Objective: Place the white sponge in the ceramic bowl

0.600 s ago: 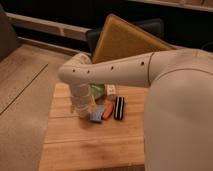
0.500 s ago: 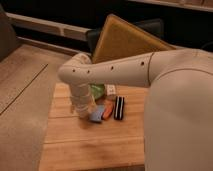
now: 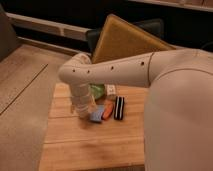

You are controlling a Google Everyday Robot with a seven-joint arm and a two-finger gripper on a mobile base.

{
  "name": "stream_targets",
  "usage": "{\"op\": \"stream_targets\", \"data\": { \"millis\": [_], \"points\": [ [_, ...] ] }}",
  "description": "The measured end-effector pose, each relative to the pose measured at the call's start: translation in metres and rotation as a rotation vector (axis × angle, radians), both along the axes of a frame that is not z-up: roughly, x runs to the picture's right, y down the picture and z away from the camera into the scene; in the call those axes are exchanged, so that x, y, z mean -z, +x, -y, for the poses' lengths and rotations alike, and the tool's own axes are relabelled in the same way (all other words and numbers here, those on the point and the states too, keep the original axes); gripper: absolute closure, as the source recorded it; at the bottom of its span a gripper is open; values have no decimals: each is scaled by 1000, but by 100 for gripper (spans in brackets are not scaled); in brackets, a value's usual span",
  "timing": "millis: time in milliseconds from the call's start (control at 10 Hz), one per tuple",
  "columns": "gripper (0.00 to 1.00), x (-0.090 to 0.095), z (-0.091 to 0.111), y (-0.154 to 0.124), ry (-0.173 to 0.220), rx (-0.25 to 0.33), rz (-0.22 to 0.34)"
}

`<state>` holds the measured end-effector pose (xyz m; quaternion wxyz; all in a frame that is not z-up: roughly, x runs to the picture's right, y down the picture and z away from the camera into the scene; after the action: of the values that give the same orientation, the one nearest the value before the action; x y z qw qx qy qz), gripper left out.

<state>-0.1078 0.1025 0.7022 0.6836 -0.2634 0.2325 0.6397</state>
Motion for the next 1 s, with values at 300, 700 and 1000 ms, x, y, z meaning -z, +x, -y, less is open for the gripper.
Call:
{"op": "stream_targets", "data": {
  "millis": [300, 700, 1000],
  "points": [
    [35, 0, 0, 0, -1, 0, 0],
    [35, 0, 1, -1, 6, 5, 1],
    [35, -10, 37, -22, 141, 17, 129]
  ]
}}
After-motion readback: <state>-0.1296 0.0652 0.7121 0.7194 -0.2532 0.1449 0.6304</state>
